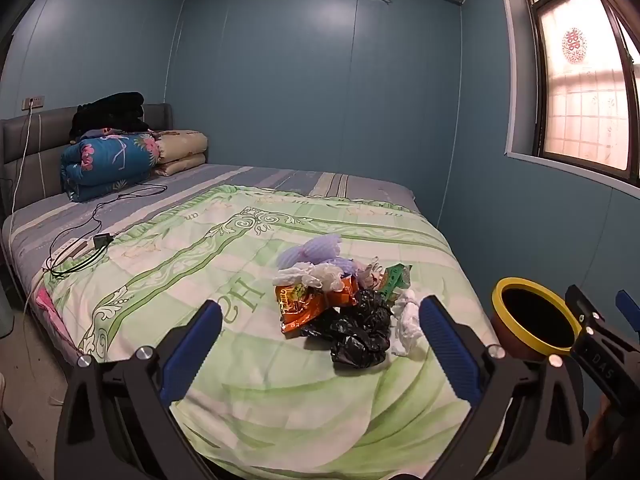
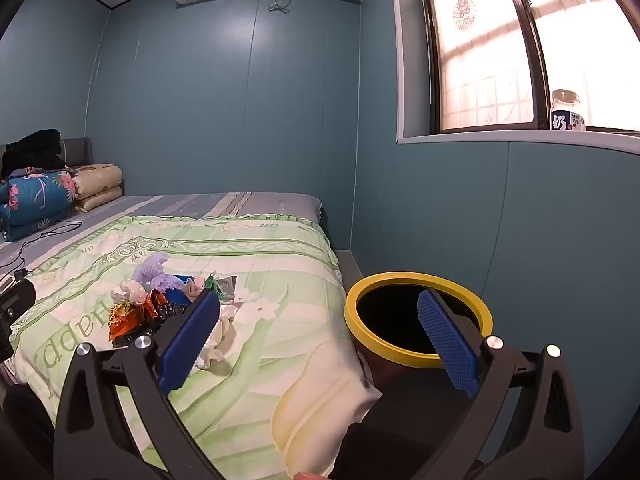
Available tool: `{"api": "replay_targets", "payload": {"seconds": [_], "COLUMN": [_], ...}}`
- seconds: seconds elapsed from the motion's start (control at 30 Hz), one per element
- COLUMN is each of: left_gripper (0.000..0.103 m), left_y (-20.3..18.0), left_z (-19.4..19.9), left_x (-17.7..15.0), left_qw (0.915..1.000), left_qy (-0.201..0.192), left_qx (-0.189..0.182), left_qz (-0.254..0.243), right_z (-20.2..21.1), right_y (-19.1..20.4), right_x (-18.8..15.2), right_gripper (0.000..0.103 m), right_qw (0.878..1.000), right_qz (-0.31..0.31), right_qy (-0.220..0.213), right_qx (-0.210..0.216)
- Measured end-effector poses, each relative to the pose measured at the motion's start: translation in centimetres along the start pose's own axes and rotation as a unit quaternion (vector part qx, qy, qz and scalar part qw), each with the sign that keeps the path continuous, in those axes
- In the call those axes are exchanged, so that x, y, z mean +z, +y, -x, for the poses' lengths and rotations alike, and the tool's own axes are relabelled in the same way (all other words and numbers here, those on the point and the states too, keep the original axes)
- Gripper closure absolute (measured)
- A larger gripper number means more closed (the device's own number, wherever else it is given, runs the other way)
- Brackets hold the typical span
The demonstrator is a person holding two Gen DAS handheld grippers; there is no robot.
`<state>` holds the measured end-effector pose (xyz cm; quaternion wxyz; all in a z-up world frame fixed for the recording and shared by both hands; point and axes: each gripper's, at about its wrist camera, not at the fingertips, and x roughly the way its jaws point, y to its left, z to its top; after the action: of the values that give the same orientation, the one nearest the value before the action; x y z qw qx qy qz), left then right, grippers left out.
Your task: Collect trash
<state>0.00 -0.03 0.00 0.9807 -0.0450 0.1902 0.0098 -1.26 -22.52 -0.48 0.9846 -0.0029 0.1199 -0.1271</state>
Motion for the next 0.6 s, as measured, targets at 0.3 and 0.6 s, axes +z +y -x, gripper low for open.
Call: {"api": "replay_targets", "payload": {"seconds": [0.3, 0.6], "left_gripper": [0.008, 0.008], "left_y": [0.25, 0.25], "left_z": [-0.42, -0.72], "left_x": [-0.31, -0.16], "left_qw": [0.9999, 0.9999], "left_qy": [0.007, 0.008], "left_qx": [-0.002, -0.001], "left_qz": [0.007, 0.011], "right_z": [-0.06, -0.17], "right_y": [0.07, 0.21], "right_x": [-0.11, -0.11], "right_gripper": [0.008, 0.008], "right_qw": [1.000, 1.000], "right_qz": [-0.003, -0.001], "right_qy": [-0.001, 0.000], "right_qx": [0.001, 0.001]}}
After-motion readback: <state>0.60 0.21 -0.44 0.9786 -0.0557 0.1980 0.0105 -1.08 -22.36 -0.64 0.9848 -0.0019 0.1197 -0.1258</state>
